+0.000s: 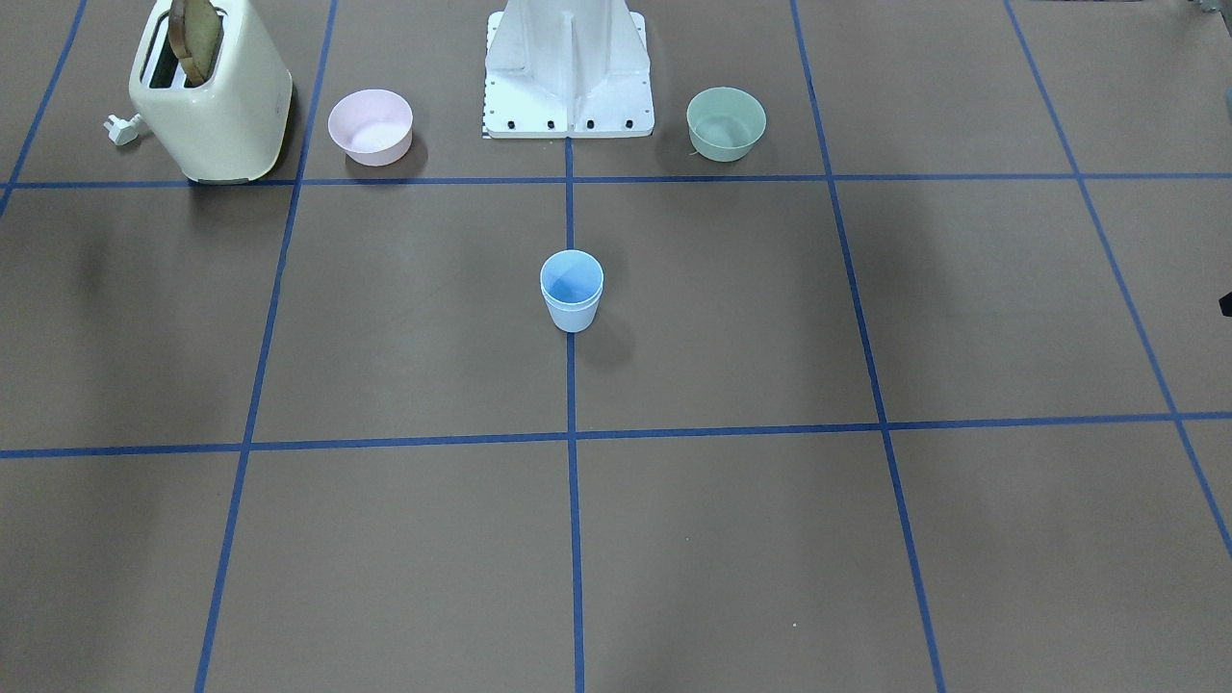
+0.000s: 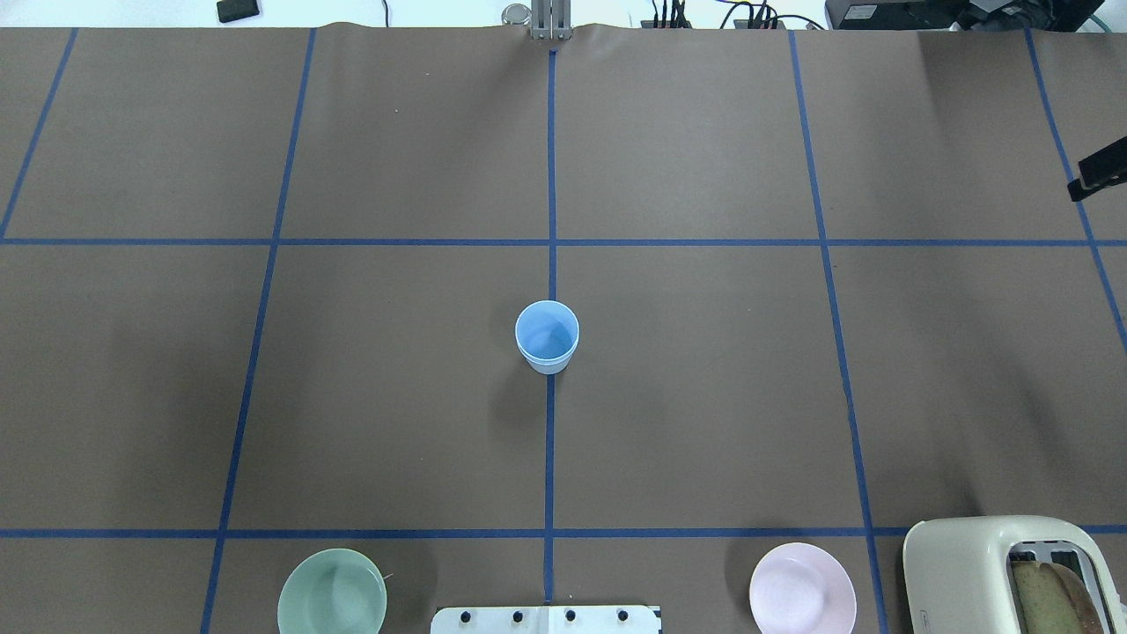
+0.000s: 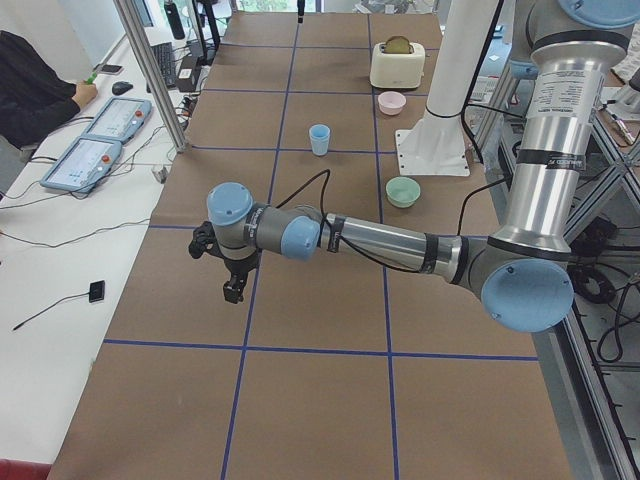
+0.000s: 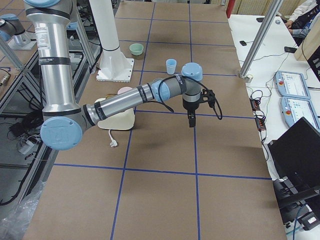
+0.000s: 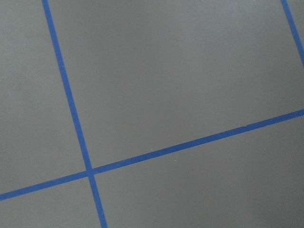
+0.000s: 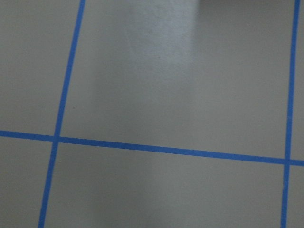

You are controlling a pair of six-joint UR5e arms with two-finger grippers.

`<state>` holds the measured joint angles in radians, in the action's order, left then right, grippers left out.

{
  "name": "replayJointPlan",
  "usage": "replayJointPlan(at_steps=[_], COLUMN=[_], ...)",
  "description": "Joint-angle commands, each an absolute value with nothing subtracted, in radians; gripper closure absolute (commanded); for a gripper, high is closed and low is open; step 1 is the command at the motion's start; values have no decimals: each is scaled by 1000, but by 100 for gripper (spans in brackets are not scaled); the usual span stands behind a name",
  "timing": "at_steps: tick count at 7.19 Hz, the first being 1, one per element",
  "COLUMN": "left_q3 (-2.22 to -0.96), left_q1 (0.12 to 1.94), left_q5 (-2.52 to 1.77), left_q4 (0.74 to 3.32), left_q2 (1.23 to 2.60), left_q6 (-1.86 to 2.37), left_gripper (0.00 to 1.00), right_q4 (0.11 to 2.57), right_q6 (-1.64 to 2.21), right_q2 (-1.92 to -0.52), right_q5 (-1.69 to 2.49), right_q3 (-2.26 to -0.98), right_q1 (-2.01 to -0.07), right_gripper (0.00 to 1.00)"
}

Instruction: Stack blue cups with both arms

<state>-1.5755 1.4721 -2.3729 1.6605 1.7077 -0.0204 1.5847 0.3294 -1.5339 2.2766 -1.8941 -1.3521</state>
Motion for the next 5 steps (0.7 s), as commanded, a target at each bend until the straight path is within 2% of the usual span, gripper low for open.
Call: replayJointPlan(at_steps=[1,2,5], left_q3=[-1516,-1517,-1517], left_q1=[1497,1502,1526], left_q5=[-2376,-2378,-2382], left_q4=[1663,1663,1661], left_q2=[1707,1689,1669], left_q6=[-49,-49,-48], left_gripper=[2,2,2], right_q4=[1585,1585,1585], right_q6=[236,236,238], right_q2=[-1638,-1681,-1690], right_q5=[2299,2296,2299], right_q3=[-1885,-1882,-1767], right_q1=[-1442,-1462,-1528], right_gripper=[0,0,0])
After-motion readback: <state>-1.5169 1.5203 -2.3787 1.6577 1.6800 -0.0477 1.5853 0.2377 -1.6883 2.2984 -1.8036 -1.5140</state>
